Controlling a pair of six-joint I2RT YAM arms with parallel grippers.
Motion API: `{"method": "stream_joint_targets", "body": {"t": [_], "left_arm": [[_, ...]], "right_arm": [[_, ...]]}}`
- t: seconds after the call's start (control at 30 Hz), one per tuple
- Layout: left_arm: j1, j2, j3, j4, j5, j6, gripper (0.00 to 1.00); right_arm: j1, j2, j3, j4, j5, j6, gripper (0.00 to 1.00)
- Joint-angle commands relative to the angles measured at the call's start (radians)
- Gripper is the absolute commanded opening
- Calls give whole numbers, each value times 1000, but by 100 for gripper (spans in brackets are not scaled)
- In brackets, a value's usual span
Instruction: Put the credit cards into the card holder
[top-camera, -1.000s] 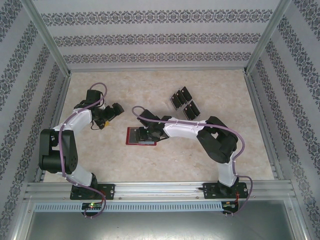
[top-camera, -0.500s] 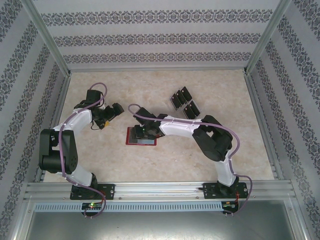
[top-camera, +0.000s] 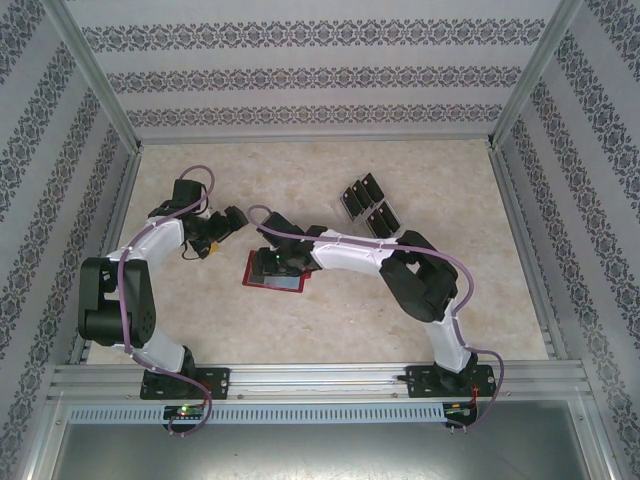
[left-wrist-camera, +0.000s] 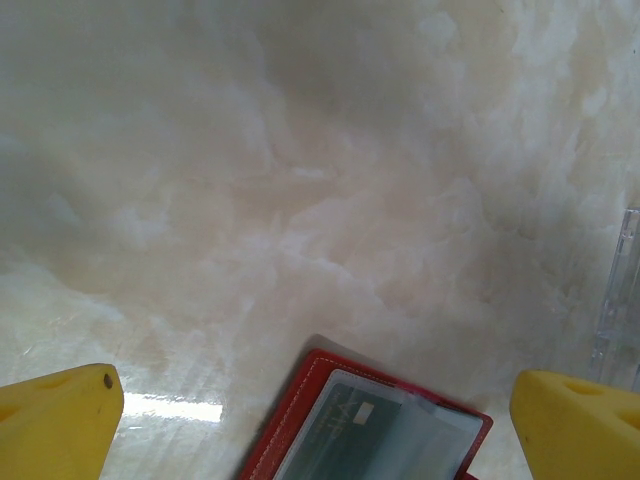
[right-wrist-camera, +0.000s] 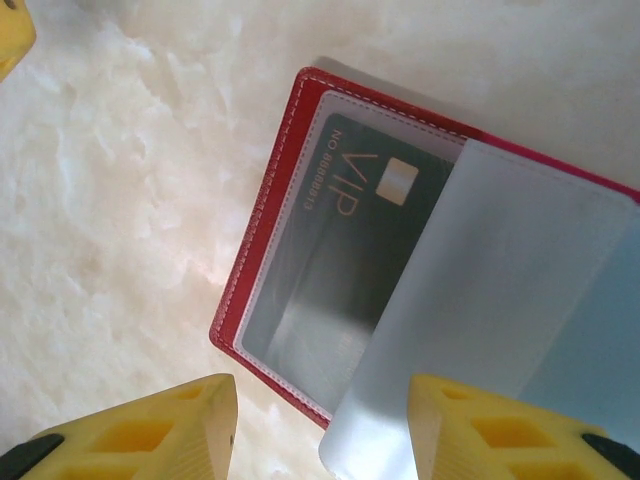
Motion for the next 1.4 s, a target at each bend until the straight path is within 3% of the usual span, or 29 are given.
{"method": "stream_joint_targets", "body": {"t": [0.0,0.97,1.37], "left_arm": [[-12,8,9,7,10,-4,100],[-5,3,55,-22,-14,-5,100],[127,25,190,-116,-17,40,100]], "right_arm": [[14,38,42,-29,-13,-16,50],[29,207,354,-108,-52,-56,50],[6,299,606,-146,-92,-120,50]]}}
